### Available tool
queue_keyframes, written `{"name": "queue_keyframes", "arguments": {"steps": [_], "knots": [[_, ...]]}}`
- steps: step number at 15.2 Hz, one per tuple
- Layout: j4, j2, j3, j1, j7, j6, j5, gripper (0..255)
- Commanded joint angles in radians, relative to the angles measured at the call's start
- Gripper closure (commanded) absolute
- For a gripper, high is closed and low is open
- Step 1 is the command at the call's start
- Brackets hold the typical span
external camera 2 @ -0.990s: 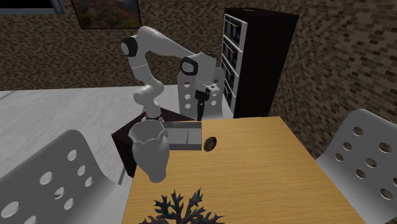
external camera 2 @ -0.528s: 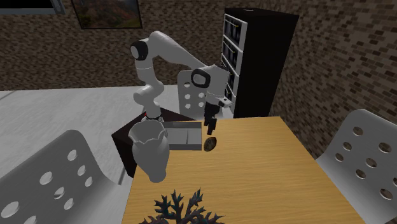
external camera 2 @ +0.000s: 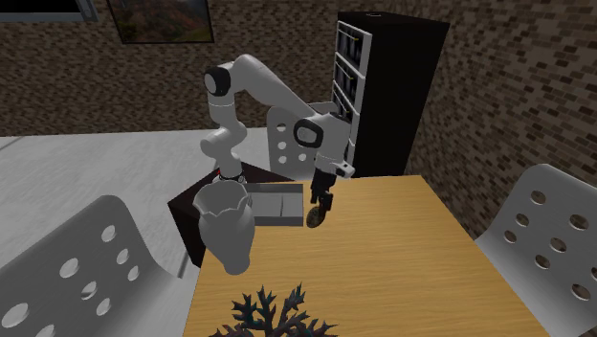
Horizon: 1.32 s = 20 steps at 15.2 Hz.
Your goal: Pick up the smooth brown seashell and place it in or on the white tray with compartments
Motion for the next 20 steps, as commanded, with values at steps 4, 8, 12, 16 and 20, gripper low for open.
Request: {"name": "queue_keyframes", "arguments": {"steps": [4, 8, 12, 16, 20], "knots": [[-0.020, 0.013, -0.004, -0.005, 0.002, 0.034, -0.003, 0], [-0.020, 0.013, -0.004, -0.005, 0.003, 0.034, -0.003, 0], [-0.019, 0.015, -0.004, -0.005, 0.003, 0.035, -0.003, 255], [-0.017, 0.017, -0.003, -0.004, 0.003, 0.035, -0.003, 255], [-0.013, 0.008, -0.003, -0.004, -0.001, 0.022, -0.002, 255]]}}
